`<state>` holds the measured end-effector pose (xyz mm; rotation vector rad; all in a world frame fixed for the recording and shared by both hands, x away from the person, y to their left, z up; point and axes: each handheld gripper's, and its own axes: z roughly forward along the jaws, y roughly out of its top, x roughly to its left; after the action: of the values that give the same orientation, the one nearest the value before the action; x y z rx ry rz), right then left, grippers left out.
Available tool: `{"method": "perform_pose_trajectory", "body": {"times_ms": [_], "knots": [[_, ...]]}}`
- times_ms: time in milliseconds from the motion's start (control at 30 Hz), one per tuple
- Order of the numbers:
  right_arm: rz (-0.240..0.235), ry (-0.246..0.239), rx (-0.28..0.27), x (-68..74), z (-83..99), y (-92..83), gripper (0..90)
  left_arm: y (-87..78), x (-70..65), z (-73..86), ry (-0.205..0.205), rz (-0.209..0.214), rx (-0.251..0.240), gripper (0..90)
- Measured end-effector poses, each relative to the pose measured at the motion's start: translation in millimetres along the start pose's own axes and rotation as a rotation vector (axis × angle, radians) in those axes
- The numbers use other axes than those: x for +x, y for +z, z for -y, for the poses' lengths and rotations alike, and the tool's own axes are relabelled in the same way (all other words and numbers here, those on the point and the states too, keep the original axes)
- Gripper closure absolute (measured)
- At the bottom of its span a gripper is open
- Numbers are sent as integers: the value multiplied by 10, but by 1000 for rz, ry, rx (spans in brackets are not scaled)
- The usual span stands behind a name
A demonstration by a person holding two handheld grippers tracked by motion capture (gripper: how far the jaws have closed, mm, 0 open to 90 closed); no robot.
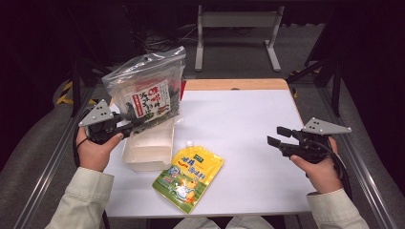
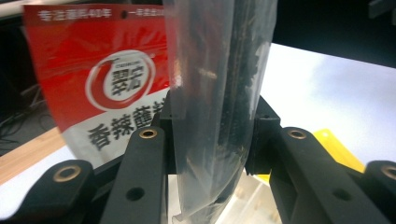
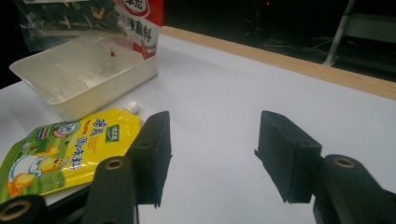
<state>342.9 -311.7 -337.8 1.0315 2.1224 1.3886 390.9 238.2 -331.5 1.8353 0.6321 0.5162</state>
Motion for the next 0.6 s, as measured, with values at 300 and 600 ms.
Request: {"method": "perform_pose_trajectory", "body": {"times_ms": [300, 600], "knots": [[-6, 14, 6, -14, 19, 27, 438, 45, 80, 151, -21, -14, 19, 670], [-14, 20, 11, -12, 36, 58, 431, 137, 141, 290, -26, -23, 42, 670]]}}
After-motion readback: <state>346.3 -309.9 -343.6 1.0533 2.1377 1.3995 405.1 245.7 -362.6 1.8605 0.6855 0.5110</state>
